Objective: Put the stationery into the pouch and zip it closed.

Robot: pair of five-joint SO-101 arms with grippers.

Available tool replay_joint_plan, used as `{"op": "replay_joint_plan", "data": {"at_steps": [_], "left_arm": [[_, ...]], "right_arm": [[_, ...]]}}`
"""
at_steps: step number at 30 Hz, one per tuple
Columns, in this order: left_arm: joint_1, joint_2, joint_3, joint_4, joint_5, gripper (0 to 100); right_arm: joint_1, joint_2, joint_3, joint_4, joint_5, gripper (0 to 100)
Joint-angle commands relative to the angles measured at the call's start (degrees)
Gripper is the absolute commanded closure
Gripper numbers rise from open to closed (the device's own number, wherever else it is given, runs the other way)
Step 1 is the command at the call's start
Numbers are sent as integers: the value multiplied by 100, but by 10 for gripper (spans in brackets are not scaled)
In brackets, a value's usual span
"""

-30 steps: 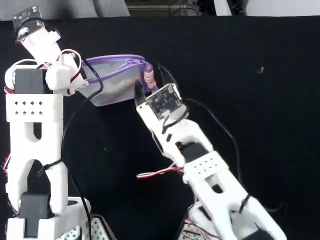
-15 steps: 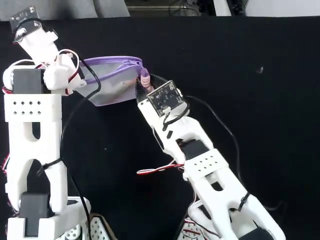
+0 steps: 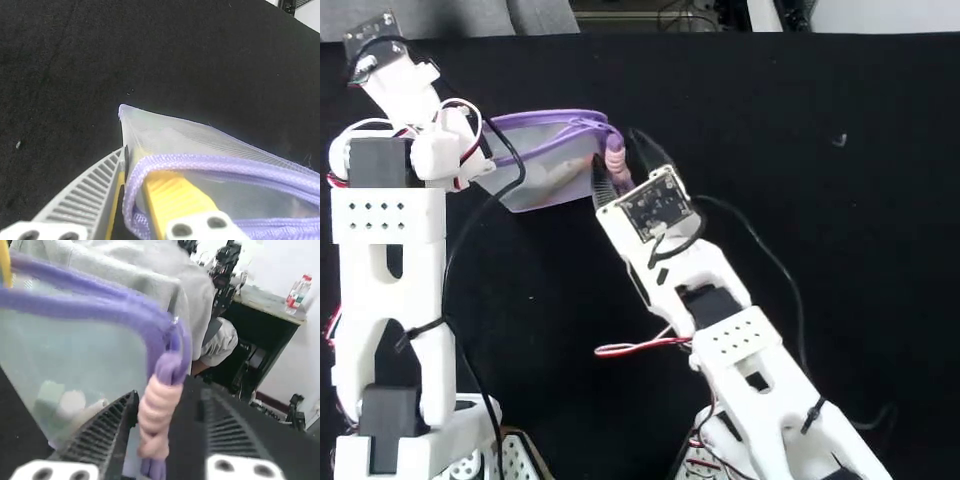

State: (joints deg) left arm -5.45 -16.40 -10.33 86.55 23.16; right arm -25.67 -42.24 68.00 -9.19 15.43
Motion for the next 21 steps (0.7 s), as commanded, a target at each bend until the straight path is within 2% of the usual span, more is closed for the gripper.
{"op": "replay_joint_plan", "data": {"at_steps": [1, 12, 17, 21], "left_arm": [[-40, -141, 4, -88, 0, 970], [-40, -141, 4, -79, 0, 970], [-40, -141, 4, -79, 0, 970], [-40, -141, 4, -79, 0, 970]], "right_arm": [[35, -251, -31, -141, -26, 773], [53, -251, 66, -149, -53, 887], [53, -251, 66, -149, -53, 986], [132, -251, 57, -132, -62, 986]]}}
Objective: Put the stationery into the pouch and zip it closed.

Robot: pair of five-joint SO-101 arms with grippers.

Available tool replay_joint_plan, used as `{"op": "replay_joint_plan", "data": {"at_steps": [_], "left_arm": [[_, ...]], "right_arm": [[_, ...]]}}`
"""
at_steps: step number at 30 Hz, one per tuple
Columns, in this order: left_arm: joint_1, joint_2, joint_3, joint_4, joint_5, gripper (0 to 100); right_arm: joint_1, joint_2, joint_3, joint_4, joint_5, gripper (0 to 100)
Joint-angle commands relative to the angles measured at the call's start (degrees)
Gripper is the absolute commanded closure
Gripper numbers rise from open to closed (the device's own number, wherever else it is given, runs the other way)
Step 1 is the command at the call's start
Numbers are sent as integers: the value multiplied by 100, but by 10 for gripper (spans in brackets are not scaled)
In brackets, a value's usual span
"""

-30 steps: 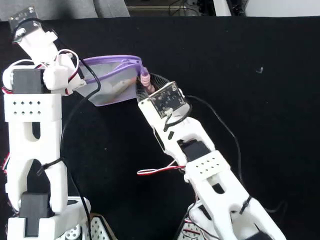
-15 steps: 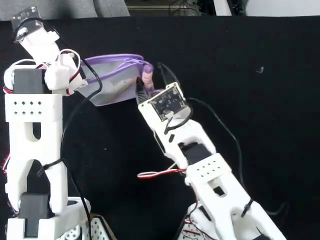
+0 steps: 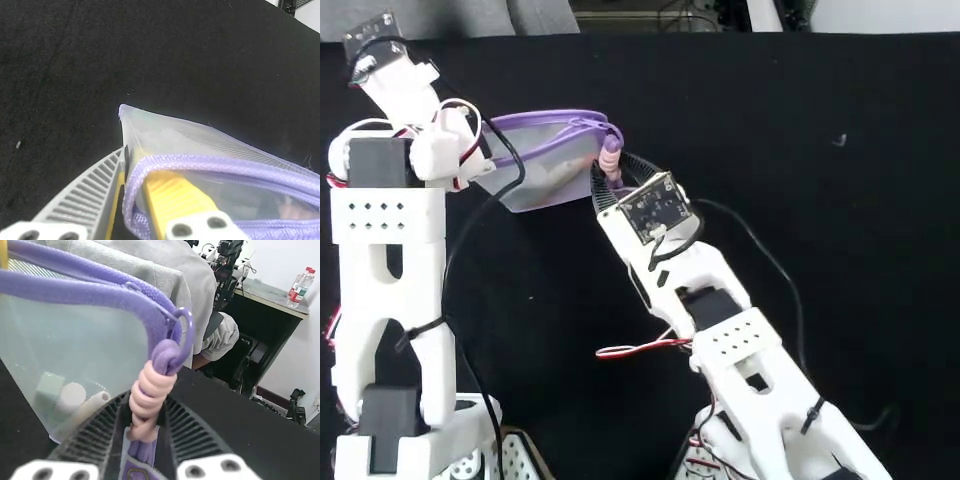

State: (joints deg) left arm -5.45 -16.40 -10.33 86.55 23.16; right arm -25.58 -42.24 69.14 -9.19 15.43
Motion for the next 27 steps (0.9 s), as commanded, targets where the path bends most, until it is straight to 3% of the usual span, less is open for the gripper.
{"op": "replay_joint_plan", "data": {"at_steps": [1, 13, 16, 22, 27], "left_arm": [[-40, -141, 4, -79, 0, 970], [-40, -132, 4, -79, 0, 970], [-40, -123, 4, -79, 0, 951], [-48, -141, -31, -79, 44, 800], [-40, -149, -312, -79, 44, 791]], "right_arm": [[149, -251, -57, -132, -62, 986], [264, -400, -22, -97, -62, 987], [264, -919, -66, 501, -62, 987], [255, -2220, -391, 1916, -62, 987], [255, -2475, -875, 2620, -62, 987]]}}
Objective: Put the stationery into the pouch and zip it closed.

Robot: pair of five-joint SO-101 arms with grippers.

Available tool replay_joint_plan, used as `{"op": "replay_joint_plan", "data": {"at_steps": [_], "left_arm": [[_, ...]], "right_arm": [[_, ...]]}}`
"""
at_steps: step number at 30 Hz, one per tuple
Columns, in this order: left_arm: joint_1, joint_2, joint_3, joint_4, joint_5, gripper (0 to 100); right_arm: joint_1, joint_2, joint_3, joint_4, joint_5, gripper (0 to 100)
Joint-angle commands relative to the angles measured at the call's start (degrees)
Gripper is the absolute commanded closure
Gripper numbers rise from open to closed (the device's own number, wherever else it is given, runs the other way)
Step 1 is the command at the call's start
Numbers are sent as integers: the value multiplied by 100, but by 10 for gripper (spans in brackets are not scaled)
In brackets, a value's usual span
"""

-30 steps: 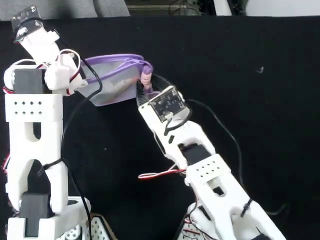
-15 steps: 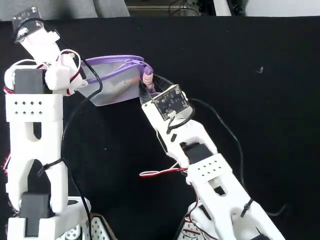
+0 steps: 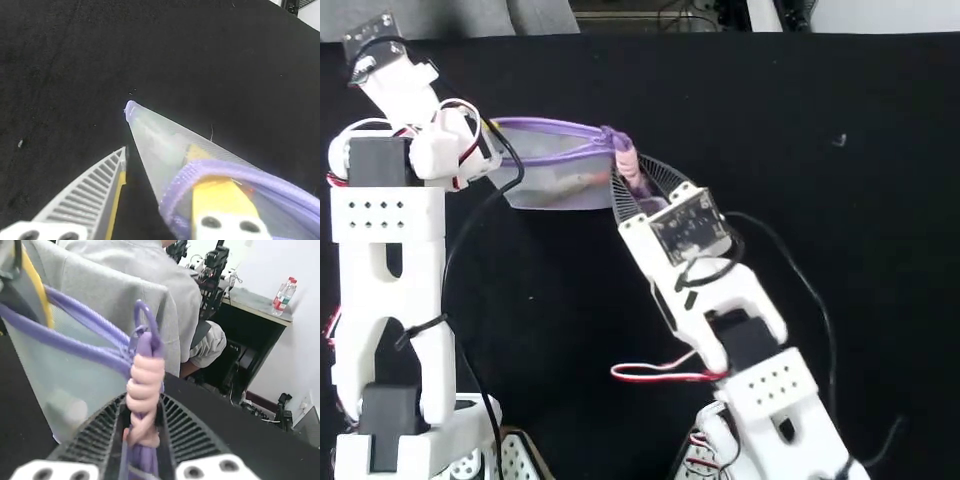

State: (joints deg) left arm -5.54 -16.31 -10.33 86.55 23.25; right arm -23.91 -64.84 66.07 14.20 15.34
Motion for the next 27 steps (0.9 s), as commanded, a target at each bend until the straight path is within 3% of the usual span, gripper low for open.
{"op": "replay_joint_plan", "data": {"at_steps": [1, 8, 14, 27], "left_arm": [[-31, -158, -435, -79, 35, 790], [127, -158, -1165, -70, -35, 788], [963, -158, -1666, -26, -1090, 773], [1007, -158, -3618, 1354, -1169, 773]], "right_arm": [[88, -163, -664, 378, -53, 987], [88, 611, -1499, 826, -62, 987], [97, 1895, -2756, 1301, -246, 987], [765, 4057, -5226, 2330, -607, 987]]}}
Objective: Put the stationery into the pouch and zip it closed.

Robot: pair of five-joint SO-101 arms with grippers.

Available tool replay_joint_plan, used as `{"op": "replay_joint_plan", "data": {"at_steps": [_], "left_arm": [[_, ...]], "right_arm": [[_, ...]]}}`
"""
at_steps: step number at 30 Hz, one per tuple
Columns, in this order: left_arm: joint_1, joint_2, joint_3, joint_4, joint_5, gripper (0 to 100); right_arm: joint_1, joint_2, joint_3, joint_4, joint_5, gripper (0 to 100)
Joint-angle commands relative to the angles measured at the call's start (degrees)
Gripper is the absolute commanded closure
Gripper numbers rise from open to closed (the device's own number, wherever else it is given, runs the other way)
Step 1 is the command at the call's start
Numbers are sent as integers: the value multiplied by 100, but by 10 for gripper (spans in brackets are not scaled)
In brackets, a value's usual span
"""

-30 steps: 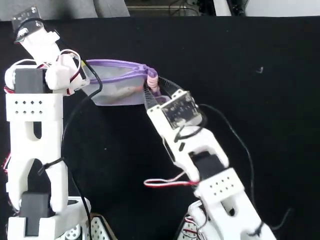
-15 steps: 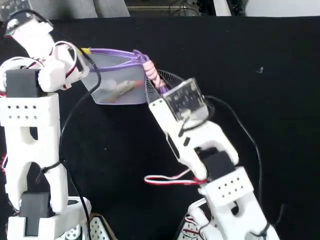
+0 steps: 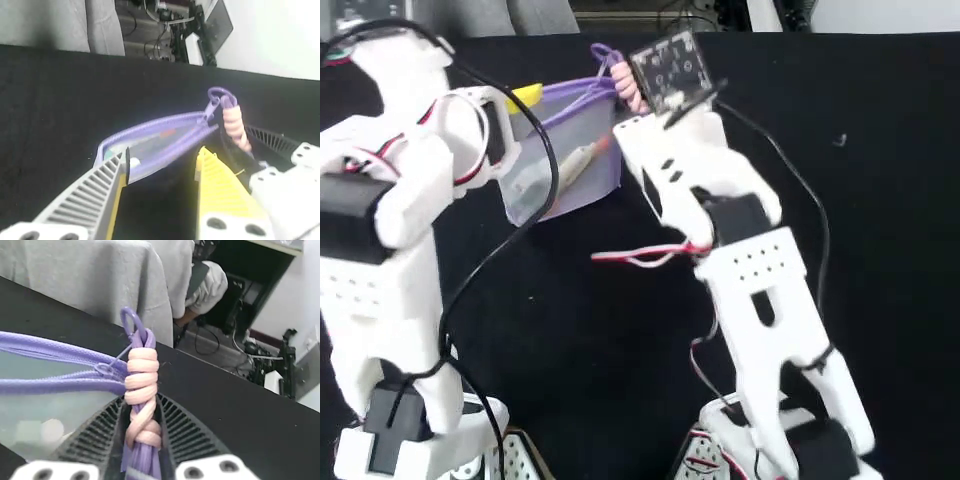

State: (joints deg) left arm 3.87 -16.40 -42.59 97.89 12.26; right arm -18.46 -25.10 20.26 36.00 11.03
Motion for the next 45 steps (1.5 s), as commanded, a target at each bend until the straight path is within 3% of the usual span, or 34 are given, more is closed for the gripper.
{"op": "replay_joint_plan", "data": {"at_steps": [1, 13, 24, 36, 45], "left_arm": [[66, -149, -382, 273, -79, 773], [66, -141, 857, 273, -62, 773], [66, -149, 2009, -396, -53, 773], [-207, -149, 3029, -862, -53, 773], [-479, -149, 3442, -1213, -53, 773]], "right_arm": [[273, 119, -760, 202, -211, 987], [985, 207, -1895, 1187, -193, 987], [1495, 198, -2088, 1354, 290, 987], [1459, 215, -3538, 1530, 299, 987], [1451, 505, -3855, 1600, 299, 987]]}}
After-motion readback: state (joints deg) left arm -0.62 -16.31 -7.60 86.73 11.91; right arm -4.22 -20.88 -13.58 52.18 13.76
